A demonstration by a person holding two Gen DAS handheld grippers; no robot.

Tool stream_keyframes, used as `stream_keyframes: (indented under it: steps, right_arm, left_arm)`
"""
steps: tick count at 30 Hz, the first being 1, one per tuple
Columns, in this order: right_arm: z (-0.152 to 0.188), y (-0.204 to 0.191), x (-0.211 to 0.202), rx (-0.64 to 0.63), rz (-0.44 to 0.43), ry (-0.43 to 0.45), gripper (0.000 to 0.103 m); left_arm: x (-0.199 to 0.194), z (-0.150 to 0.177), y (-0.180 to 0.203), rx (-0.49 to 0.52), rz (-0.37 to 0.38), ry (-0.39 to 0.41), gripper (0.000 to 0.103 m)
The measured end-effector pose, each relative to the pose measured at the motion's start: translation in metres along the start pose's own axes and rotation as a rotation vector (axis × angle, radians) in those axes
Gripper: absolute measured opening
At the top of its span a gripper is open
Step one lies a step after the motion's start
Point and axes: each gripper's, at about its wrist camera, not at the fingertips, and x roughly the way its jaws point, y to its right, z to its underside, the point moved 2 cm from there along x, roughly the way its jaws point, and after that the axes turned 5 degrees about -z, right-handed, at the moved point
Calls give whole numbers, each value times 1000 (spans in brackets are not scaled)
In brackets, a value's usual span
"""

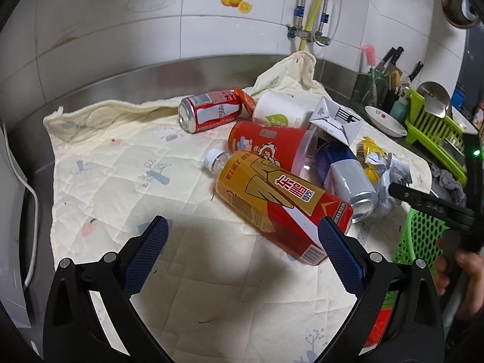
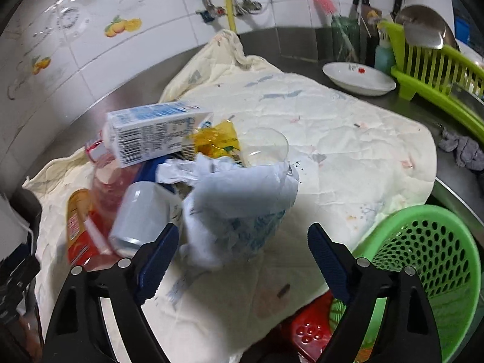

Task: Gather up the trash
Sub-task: 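Reach the right gripper to the crumpled tissue and close on it, then carry the tissue over the green basket and open the right gripper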

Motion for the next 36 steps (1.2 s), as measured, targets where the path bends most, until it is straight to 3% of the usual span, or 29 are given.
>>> stream_keyframes:
  steps: [5, 17, 23, 36]
  right_arm:
    - [-2, 6, 13, 52, -49, -11, 71]
    - [3, 3, -7, 46, -107, 39, 43]
    - [8, 6, -22, 49, -129, 67, 39]
    - [25, 5, -57, 25, -182, 112, 36]
  left_arm:
    - [9, -6, -5, -45, 19, -47, 97]
    - [37, -28, 8, -158, 73, -135, 97]
    - [56, -36, 17, -212, 92, -206, 97]
    - [91, -31, 26, -279, 27, -314, 97]
